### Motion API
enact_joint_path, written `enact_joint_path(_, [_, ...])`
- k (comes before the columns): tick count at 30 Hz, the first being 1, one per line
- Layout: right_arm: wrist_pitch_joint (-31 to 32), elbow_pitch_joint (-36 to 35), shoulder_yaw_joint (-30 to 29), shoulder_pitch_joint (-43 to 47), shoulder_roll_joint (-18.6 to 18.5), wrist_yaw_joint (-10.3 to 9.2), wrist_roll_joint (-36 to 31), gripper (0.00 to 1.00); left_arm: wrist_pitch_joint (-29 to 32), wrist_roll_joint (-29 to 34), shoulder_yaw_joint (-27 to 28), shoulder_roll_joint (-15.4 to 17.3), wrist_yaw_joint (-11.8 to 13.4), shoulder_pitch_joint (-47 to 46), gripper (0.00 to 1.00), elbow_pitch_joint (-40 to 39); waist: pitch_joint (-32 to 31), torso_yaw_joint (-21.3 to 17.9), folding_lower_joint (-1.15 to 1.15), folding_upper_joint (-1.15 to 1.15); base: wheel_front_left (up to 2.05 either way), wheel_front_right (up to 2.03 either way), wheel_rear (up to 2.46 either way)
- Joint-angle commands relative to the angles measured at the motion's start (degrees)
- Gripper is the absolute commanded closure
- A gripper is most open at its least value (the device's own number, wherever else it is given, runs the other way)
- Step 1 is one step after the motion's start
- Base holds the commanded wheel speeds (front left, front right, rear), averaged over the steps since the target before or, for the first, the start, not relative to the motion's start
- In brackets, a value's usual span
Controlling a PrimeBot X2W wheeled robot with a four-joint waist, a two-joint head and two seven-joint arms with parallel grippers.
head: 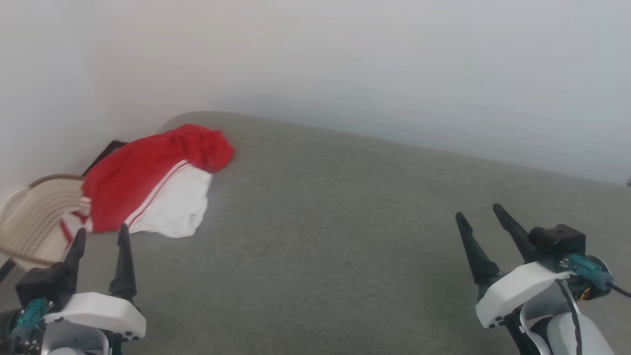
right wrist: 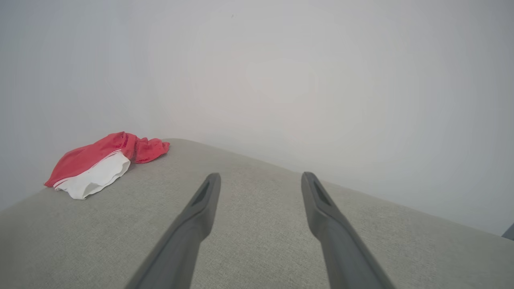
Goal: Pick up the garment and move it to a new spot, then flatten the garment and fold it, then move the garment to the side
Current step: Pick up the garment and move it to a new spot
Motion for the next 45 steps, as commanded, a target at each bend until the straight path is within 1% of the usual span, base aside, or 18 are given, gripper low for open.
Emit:
enact_joint_path(1, [-0.44,0.21,0.29,-0.58,0.29,0.0,0.4,0.0,0.41,-0.73,0.18,0.06,0.28,0.29,0.0,-0.44,-0.17,1.8,0.0,0.0,0.0,0.0,0.0])
enact_joint_path(5, [-0.8,1.03,0.42,-0.91,0.26,0.0,0.52,0.0,1.03,-1.13,0.16,-0.23,0.59,1.09,0.0,-1.59,-0.13,3.3,0.0,0.0,0.0,0.0,0.0])
enact_joint_path(11, [-0.98,1.39,0.59,-1.06,0.15,0.0,0.55,0.0,1.49,-1.83,0.59,-0.4,1.0,1.16,0.0,-2.21,0.11,3.65,0.0,0.0,0.0,0.0,0.0])
enact_joint_path(18, [-0.45,0.86,0.04,-1.65,-0.67,0.0,0.36,0.0,1.74,-2.78,0.93,-0.34,1.36,-1.15,0.0,-0.82,1.63,1.96,0.0,0.0,0.0,0.0,0.0])
enact_joint_path(21, [0.0,0.39,-0.41,-2.02,-1.3,0.0,0.22,0.0,2.17,-3.48,1.13,-0.38,1.52,-3.33,0.0,0.25,2.74,0.89,0.0,0.0,0.0,0.0,0.0])
enact_joint_path(24, [0.63,-0.67,-0.98,-2.64,-2.01,0.01,0.07,0.0,3.07,-4.16,1.52,0.28,1.5,-6.44,0.0,1.86,4.69,-0.4,0.0,0.0,0.0,0.0,0.0])
enact_joint_path(26, [1.47,-1.75,-1.34,-3.53,-2.99,0.0,-0.01,0.0,3.53,-4.94,2.24,0.68,1.64,-10.25,0.0,4.21,7.06,-1.77,0.0,0.0,0.0,0.0,0.0])
enact_joint_path(28, [1.99,-2.68,-1.53,-4.34,-3.66,0.0,0.0,0.0,3.77,-4.83,2.71,1.93,1.45,-13.31,0.0,6.38,8.96,-2.74,0.0,0.0,0.0,0.0,0.0])
enact_joint_path(30, [2.54,-3.57,-1.58,-5.16,-4.27,0.0,-0.07,0.0,3.61,-5.15,2.94,2.37,1.17,-16.31,0.0,8.92,10.91,-3.58,0.0,0.0,0.0,0.0,0.0])
enact_joint_path(32, [3.0,-4.61,-1.8,-5.69,-5.04,0.0,-0.11,0.0,3.25,-5.28,2.67,2.12,1.25,-19.08,0.0,11.39,12.9,-4.33,0.0,0.0,0.0,0.0,0.0])
enact_joint_path(37, [4.09,-7.14,-2.22,-7.6,-6.81,0.0,0.0,0.0,3.26,-6.05,3.12,3.34,0.79,-26.61,0.0,18.84,18.17,-6.06,0.0,0.0,0.0,0.0,0.0])
enact_joint_path(45, [5.58,-10.8,-3.75,-9.68,-8.99,0.0,0.0,0.0,5.12,-5.66,2.25,4.44,2.03,-37.47,0.0,32.21,24.56,-7.21,0.0,0.0,0.0,0.0,0.0])
